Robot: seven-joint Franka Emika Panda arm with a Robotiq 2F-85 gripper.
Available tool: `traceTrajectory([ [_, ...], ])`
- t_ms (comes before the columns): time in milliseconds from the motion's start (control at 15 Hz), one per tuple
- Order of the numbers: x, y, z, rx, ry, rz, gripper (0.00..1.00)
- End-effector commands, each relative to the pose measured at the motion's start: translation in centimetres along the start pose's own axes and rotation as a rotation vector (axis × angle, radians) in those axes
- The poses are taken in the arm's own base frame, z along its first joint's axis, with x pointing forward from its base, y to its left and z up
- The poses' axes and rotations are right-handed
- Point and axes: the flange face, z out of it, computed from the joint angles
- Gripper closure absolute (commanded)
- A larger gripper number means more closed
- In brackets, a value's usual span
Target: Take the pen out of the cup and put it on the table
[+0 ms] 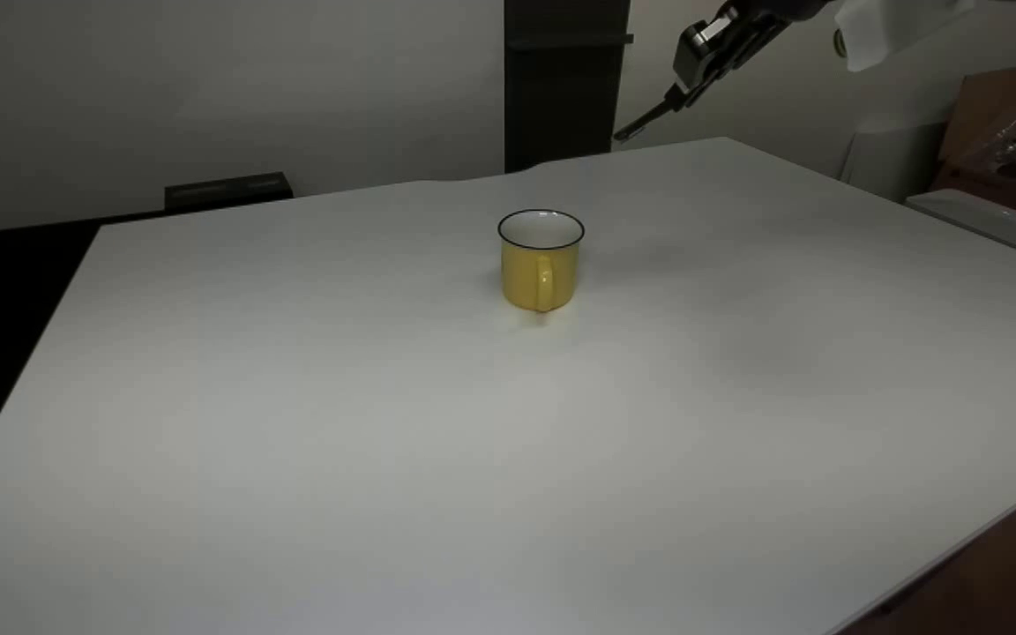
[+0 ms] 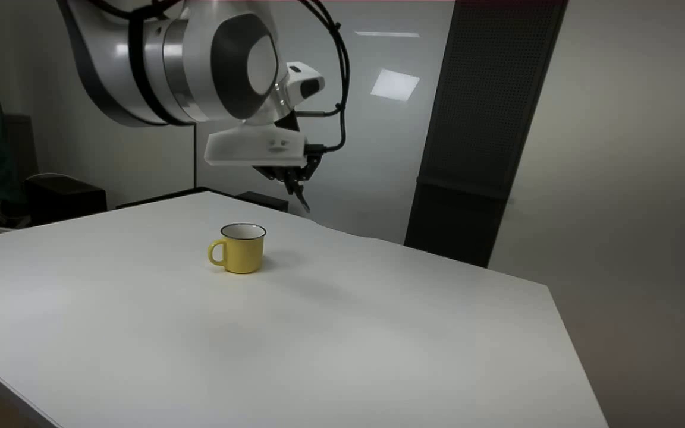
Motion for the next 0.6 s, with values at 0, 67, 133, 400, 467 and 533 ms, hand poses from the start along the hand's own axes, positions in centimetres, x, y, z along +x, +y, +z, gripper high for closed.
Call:
traceTrajectory([
  [0,-2.4,-1.7,3.2,0.058,0.004,0.048,0.97],
  [67,-1.5,-1.8,3.6,0.070,-0.010,0.056,0.97],
  [133,-2.1,-2.0,4.5,0.085,-0.020,0.068,0.97],
  [400,-2.8,-1.6,6.2,0.116,-0.030,0.101,0.97],
  [467,-3.0,-1.4,6.6,0.121,-0.033,0.110,0.97],
  [533,-3.3,-1.1,6.9,0.126,-0.036,0.119,0.97],
])
